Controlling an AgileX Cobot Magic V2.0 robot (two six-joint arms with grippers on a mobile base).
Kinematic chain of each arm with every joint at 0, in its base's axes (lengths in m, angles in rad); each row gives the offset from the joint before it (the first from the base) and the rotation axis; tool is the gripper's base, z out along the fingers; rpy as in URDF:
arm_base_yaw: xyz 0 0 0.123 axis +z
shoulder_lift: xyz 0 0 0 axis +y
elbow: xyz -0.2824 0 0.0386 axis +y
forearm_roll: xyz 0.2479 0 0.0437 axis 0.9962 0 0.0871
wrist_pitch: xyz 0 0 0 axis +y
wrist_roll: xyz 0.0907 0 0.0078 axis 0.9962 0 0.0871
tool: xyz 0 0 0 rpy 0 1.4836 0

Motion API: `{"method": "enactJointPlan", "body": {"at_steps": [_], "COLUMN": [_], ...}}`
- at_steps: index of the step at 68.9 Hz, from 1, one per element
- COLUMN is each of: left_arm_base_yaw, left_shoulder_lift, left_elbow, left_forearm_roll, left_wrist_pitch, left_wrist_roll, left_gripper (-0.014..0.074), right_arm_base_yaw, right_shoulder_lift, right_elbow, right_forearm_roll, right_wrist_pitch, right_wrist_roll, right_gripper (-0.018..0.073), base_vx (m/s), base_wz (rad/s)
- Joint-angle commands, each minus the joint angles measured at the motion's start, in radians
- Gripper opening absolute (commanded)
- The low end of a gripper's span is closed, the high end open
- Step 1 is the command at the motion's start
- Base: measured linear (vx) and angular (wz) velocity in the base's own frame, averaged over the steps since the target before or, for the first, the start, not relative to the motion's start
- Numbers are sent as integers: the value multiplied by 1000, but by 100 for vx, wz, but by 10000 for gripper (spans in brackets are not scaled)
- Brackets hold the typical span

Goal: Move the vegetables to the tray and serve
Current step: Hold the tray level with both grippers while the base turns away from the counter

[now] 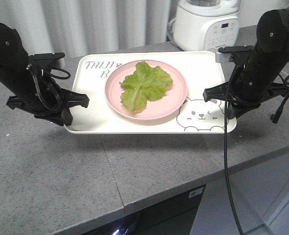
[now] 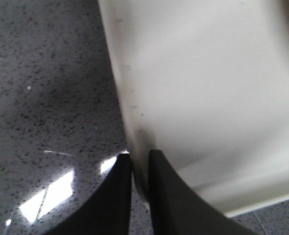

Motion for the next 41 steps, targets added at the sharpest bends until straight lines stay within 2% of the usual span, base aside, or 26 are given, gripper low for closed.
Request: {"method": "enactJointPlan", "body": {"at_steps": [1,41], "left_arm_base_yaw": [-18,-18], "left_shoulder_lift": [-63,-63], "left_elbow": [-39,-39], "left_forearm_roll": [-74,-74], "left_wrist_pitch": [-48,-48], "left_wrist_roll": [27,27], "left_gripper": [-7,-7], "right_arm_base_yaw": [6,6], "right_shoulder_lift": [-59,-59], "right_elbow": [-27,-27], "right_forearm_roll": [23,23], "right_wrist_pitch": [-52,-52], "right_wrist_roll": [-26,-26], "right_gripper": [-8,-8], "base_vx": [-2,-2], "base_wz": [-23,-23]}}
